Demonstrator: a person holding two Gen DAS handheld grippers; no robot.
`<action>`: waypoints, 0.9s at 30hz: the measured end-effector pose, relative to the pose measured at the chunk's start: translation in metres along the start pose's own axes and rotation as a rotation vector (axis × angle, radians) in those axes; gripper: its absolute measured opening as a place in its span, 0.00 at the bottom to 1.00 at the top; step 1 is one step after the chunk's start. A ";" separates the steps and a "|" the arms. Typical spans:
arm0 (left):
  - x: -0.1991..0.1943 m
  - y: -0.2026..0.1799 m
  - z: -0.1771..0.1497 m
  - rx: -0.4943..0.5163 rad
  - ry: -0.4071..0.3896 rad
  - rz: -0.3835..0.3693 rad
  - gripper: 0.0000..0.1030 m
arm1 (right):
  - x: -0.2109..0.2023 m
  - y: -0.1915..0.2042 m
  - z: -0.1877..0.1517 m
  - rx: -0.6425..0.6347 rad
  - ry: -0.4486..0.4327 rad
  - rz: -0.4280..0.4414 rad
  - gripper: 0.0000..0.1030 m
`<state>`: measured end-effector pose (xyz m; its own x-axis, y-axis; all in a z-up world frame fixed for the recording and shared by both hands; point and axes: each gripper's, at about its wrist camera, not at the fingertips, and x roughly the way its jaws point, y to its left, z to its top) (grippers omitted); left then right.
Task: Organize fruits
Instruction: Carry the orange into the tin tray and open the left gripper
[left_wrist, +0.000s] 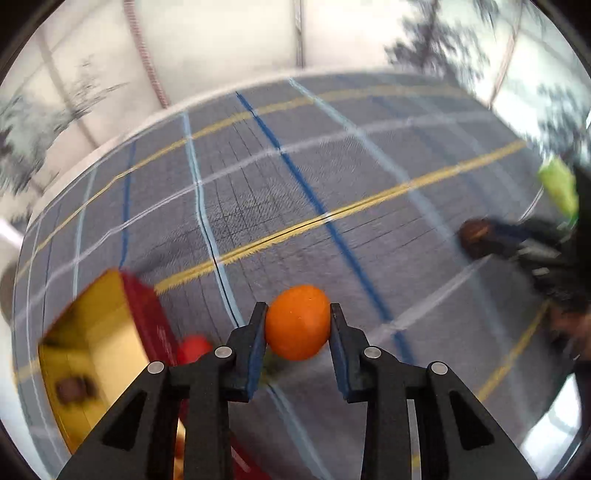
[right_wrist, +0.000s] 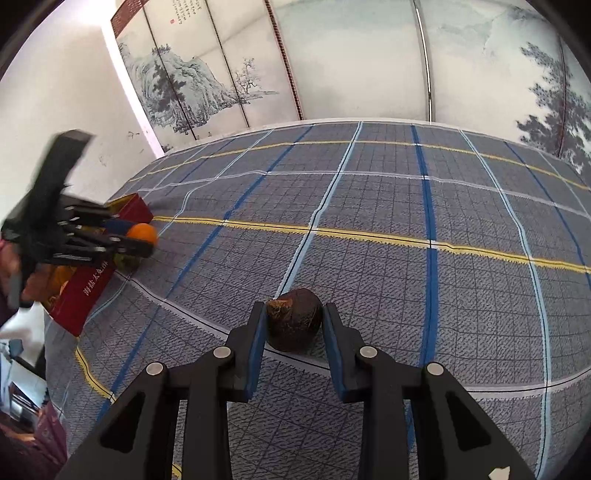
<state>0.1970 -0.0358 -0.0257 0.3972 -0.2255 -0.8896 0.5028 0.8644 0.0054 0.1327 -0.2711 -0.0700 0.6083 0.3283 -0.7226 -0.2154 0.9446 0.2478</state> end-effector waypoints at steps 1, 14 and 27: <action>-0.013 -0.003 -0.006 -0.034 -0.021 -0.016 0.32 | 0.000 -0.001 0.000 0.007 0.000 0.000 0.27; -0.106 -0.010 -0.092 -0.160 -0.153 0.106 0.32 | 0.000 -0.007 0.000 0.040 0.004 -0.024 0.29; -0.130 0.026 -0.131 -0.239 -0.187 0.207 0.32 | 0.000 -0.004 0.000 0.024 0.002 -0.064 0.31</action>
<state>0.0573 0.0749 0.0304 0.6166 -0.0942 -0.7816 0.2123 0.9759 0.0499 0.1334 -0.2750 -0.0710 0.6188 0.2675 -0.7386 -0.1576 0.9634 0.2168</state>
